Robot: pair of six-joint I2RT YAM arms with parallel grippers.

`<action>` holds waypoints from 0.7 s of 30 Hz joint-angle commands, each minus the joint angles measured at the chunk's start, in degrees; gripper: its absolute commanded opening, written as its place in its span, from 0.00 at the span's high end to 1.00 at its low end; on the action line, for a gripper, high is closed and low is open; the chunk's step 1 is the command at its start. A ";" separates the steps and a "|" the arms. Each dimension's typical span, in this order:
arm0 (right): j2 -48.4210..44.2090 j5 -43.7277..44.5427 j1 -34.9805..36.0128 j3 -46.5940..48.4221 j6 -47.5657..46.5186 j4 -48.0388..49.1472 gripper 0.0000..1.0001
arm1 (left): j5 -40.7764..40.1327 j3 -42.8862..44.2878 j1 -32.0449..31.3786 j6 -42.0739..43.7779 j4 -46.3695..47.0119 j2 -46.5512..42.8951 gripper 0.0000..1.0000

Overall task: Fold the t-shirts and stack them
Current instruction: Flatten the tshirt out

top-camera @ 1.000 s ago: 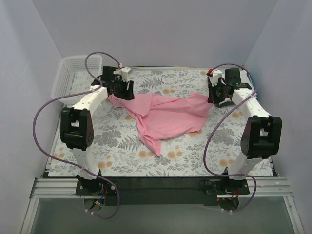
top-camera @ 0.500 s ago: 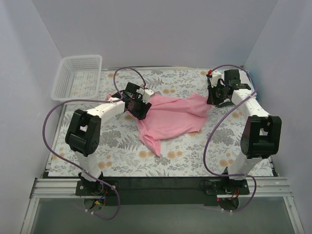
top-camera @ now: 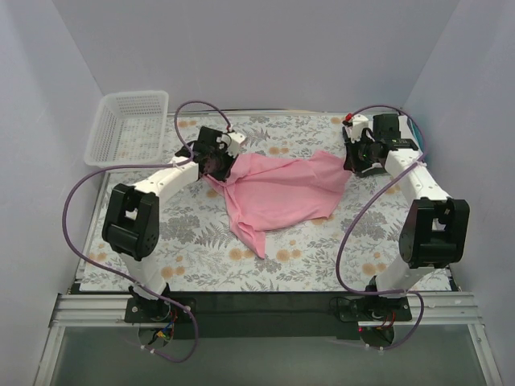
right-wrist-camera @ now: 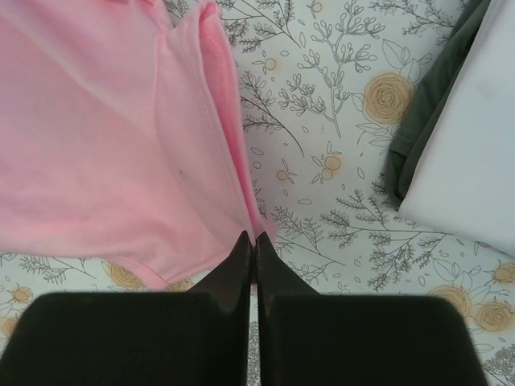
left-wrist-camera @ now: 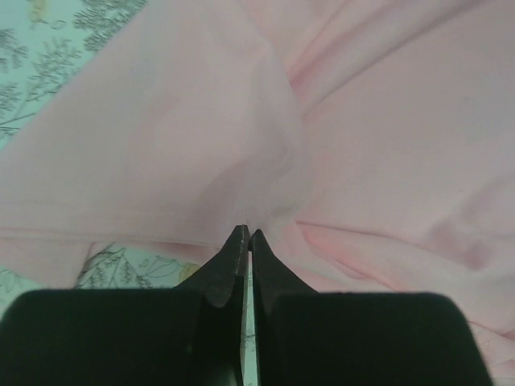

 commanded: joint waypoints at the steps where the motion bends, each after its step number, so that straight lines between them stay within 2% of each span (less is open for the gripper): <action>1: -3.70 1.29 0.11 1.90 -1.10 -0.01 0.99 | 2.40 4.44 3.72 -3.25 1.03 -6.11 1.00; 10: -12.75 8.40 -0.86 8.58 -6.01 -0.63 0.99 | 3.65 15.95 12.95 -7.22 -4.24 -16.74 1.00; 17: -23.64 13.24 -1.39 10.61 -8.48 -0.54 0.99 | -1.79 14.20 14.54 -8.10 -5.65 -31.41 1.00; 21: -33.40 16.49 -1.30 9.90 -10.15 -0.11 0.99 | -5.32 12.01 14.63 -9.85 -6.96 -40.38 1.00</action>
